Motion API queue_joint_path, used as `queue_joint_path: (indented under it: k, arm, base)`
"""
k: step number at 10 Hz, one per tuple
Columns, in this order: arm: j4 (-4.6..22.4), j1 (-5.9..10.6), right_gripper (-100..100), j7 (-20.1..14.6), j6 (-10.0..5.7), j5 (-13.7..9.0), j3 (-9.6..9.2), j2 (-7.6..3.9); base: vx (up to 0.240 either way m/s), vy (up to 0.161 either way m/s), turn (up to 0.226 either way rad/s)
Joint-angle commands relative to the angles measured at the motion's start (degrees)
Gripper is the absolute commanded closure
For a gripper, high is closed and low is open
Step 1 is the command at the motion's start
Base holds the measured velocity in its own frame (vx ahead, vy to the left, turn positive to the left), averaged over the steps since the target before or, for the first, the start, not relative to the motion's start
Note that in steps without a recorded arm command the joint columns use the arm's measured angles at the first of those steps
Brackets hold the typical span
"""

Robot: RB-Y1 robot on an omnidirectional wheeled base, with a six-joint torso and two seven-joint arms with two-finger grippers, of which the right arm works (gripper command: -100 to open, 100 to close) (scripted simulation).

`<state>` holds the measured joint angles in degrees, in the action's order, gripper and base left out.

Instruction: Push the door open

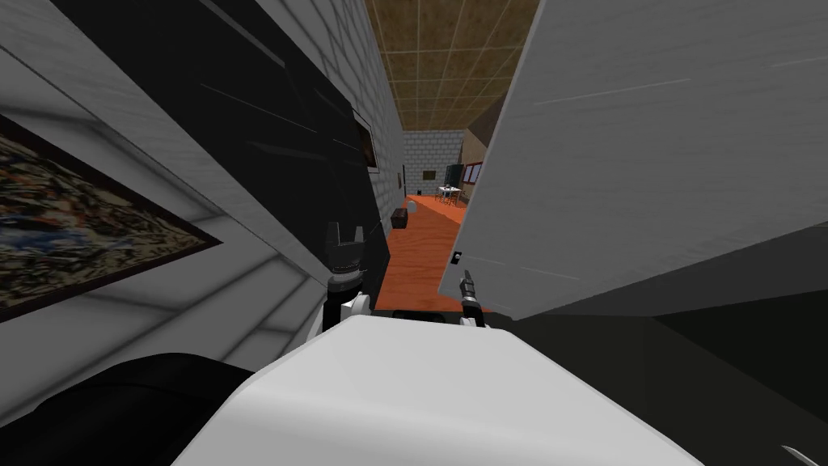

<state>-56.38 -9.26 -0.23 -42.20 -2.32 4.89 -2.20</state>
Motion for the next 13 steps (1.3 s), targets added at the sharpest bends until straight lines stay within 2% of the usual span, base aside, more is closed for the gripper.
queue_joint_path:
  k: [1,4,7,9,10,11,13]
  arm:
    - [0.0,-0.04,-100,0.1,-0.21,0.0,0.12,-0.29]
    - [0.6,0.06,-100,0.3,-1.04,-0.2,0.46,-0.43]
    - [1.3,0.16,-100,0.4,-1.84,-0.3,0.78,0.10]
    - [1.7,0.23,-100,0.5,-2.35,-0.4,0.98,0.86]
    - [1.4,0.17,-100,0.5,-2.07,-0.4,0.92,0.63]
    - [1.4,0.17,100,0.5,-2.07,-0.4,0.92,0.63]
    - [1.4,0.17,100,0.5,-2.07,-0.4,0.92,0.63]
  base:
    - [0.175,-0.067,0.017]
    - [0.207,-0.036,0.026]
    - [0.194,-0.029,0.023]
    - [0.183,-0.035,0.024]
    - [0.069,-0.009,-0.005]
    - [-0.015,0.004,0.006]
    - [-0.020,0.002,0.005]
